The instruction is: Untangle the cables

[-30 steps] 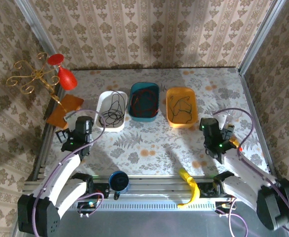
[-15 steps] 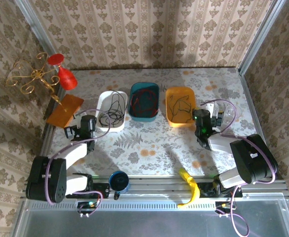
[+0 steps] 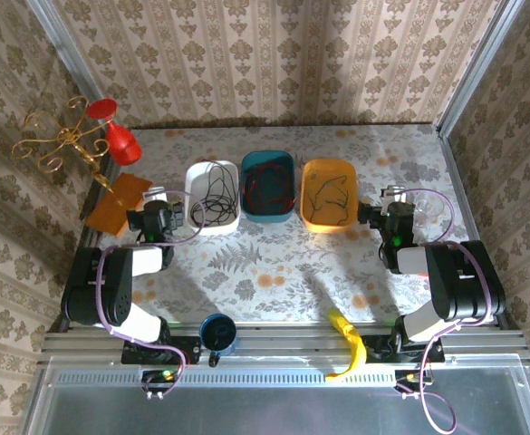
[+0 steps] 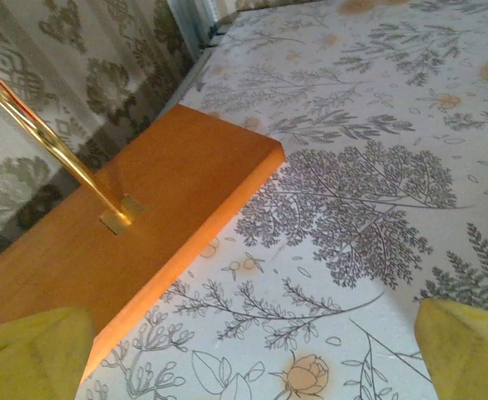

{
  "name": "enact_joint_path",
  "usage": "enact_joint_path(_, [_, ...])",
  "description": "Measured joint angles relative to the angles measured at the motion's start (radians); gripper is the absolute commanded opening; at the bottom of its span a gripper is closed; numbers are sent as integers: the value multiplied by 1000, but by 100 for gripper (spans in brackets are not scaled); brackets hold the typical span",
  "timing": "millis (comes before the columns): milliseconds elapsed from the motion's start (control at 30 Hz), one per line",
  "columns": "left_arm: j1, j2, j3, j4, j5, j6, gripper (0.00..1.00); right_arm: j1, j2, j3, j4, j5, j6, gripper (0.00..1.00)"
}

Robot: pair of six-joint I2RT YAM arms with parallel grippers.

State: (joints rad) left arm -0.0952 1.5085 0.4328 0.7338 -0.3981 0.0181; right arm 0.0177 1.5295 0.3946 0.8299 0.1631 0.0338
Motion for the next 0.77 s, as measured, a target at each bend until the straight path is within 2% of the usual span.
enact_joint_path(67, [25, 26, -41, 101, 54, 6, 100, 4, 0, 0, 1, -11, 0, 100])
enact_joint_path(267, [38, 52, -61, 161, 138, 6, 100, 6, 0, 0, 1, -19, 0, 100])
enact_joint_path(767, [38, 52, -61, 203, 167, 6, 100, -5, 0, 6, 0, -65, 0, 100])
